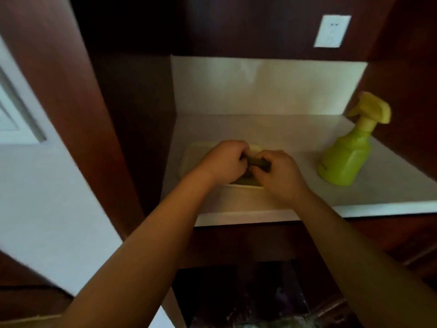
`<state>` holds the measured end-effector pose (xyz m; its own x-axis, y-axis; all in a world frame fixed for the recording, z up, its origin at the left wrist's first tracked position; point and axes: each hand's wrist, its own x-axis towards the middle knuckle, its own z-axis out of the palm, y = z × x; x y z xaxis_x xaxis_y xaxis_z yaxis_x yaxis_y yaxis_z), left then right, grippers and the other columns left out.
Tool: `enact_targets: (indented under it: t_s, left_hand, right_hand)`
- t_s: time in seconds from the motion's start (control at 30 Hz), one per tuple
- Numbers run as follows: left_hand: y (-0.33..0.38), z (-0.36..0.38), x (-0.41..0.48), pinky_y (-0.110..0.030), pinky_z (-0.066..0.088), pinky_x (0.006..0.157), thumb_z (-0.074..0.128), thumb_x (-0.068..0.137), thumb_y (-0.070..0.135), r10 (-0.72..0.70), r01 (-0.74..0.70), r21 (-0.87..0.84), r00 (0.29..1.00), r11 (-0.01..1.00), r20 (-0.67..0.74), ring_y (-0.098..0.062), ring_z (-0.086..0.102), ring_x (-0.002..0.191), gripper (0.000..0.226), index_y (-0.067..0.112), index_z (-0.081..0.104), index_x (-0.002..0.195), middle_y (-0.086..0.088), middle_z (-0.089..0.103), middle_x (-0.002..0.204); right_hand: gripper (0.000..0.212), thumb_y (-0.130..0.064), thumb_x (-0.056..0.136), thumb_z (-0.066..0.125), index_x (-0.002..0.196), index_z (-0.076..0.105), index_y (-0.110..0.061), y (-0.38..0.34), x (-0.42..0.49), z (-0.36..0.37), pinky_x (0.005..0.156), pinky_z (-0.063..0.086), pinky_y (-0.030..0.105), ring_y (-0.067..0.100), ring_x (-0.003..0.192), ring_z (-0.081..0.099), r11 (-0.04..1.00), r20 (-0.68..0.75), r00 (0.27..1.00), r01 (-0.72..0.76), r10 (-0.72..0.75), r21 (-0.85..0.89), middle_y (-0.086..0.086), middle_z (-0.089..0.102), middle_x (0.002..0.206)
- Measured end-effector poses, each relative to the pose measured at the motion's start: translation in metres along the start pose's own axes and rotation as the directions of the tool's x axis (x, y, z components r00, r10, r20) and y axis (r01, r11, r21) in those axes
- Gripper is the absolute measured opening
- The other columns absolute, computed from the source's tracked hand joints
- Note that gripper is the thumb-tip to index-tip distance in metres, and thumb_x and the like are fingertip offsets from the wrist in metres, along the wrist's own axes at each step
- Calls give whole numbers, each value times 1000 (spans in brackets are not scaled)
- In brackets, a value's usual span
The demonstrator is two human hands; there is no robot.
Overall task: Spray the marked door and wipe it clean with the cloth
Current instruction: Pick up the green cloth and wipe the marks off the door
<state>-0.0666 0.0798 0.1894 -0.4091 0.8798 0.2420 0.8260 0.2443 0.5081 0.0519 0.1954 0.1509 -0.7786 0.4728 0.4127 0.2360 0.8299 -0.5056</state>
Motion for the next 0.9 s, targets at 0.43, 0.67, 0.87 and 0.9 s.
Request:
enact_targets:
  t_s: [0.43, 0.67, 0.87, 0.9]
  left_hand:
    - [283, 56, 38, -22, 40, 57, 67, 80, -5, 642, -526, -494, 762, 692, 88, 4, 52, 57, 27, 22, 67, 75, 12, 64, 60]
    - [508, 60, -15, -30, 49, 63, 79, 77, 11, 801, -664, -625, 590, 411, -99, -9, 64, 63, 13, 23, 73, 77, 4, 71, 69]
    - [635, 48, -80, -28, 53, 71, 76, 76, 11, 792, -734, -669, 475, 117, -384, -3, 65, 76, 15, 25, 71, 79, 11, 70, 75]
    - [652, 48, -87, -26, 52, 71, 76, 77, 12, 780, -740, -668, 463, 79, -422, -3, 64, 78, 15, 25, 71, 83, 11, 69, 78]
  right_hand:
    - [27, -11, 95, 64, 69, 61, -17, 28, -182, -258, 44, 35, 19, 3, 45, 45, 862, -400, 781, -335, 480, 381, -8, 54, 52]
    - [14, -18, 92, 66, 88, 67, -5, -6, -314, -414, 64, 47, 32, 24, 72, 57, 827, -664, 526, -155, 532, 541, 12, 63, 77]
    - [18, -24, 80, 70, 90, 67, -10, -52, -380, -504, 72, 53, 45, 27, 76, 63, 924, -857, 346, -100, 381, 370, 14, 66, 82]
    - [13, -21, 83, 70, 89, 66, -10, -57, -388, -516, 70, 54, 44, 25, 74, 63, 939, -886, 313, -100, 343, 328, 13, 66, 80]
